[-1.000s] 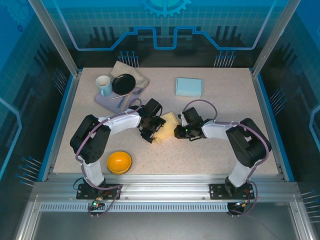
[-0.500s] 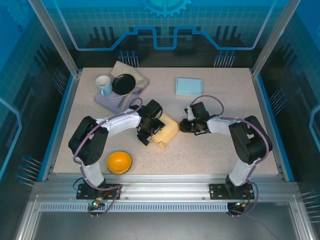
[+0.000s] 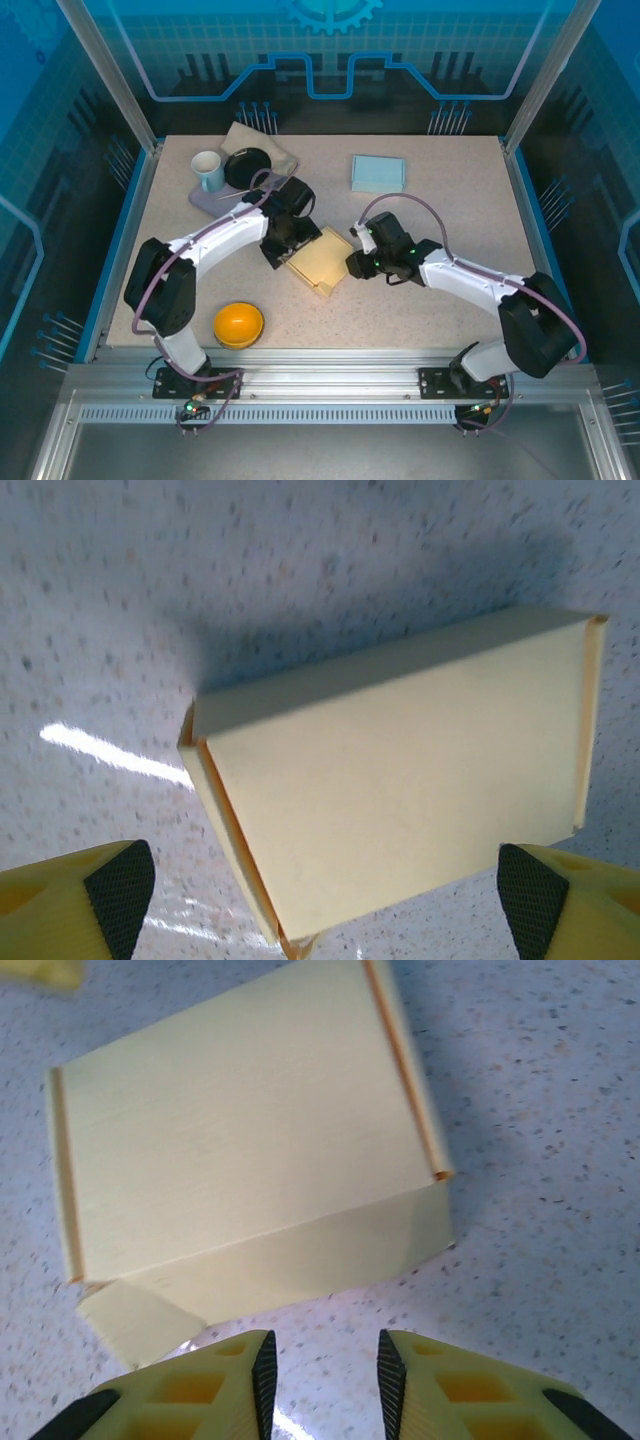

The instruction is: Fold the paper box

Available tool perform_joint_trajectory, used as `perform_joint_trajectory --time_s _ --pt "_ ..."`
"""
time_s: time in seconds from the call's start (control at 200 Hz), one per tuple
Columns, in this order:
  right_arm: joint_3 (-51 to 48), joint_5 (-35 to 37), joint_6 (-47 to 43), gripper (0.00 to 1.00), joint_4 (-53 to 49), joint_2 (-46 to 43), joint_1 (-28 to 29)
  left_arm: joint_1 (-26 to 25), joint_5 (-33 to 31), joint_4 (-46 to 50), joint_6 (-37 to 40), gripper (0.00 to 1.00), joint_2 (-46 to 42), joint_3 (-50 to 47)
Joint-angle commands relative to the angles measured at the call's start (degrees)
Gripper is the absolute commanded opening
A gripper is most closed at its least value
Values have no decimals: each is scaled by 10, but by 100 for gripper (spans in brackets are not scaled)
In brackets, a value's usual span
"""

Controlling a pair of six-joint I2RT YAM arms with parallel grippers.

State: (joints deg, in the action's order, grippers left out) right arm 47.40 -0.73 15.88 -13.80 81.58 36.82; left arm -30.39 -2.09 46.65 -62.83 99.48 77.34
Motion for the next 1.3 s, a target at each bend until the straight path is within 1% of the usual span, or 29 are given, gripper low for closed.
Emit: perform_joint_trajectory --time_s 0.0,0.06,0.125,0.21,0.295,0.38,0.625,0.895,1.03,1.296 --pt "-17 31 -20 37 -22 -19 42 21 13 -19 118 92 21 11" --pt "-20 41 -16 40 -9 -16 66 27 31 -39 147 92 38 12" --pt "-22 54 -7 40 3 -5 87 31 40 -53 155 92 57 15" --pt "-22 74 1 40 16 8 115 33 51 -69 151 91 76 19" --pt "-18 109 10 44 21 23 145 33 51 -79 143 91 86 19" --pt "-13 133 18 45 20 42 159 33 47 -81 135 91 89 18" --pt "-10 136 8 49 33 74 171 32 49 -89 99 91 94 -21" --pt "-2 132 -19 52 42 95 182 20 51 -100 32 91 77 -69" --pt "-1 126 -43 51 54 106 179 10 60 -107 9 91 73 -81" --pt "-30 96 -61 42 104 82 148 -8 70 -109 -11 91 66 -97"
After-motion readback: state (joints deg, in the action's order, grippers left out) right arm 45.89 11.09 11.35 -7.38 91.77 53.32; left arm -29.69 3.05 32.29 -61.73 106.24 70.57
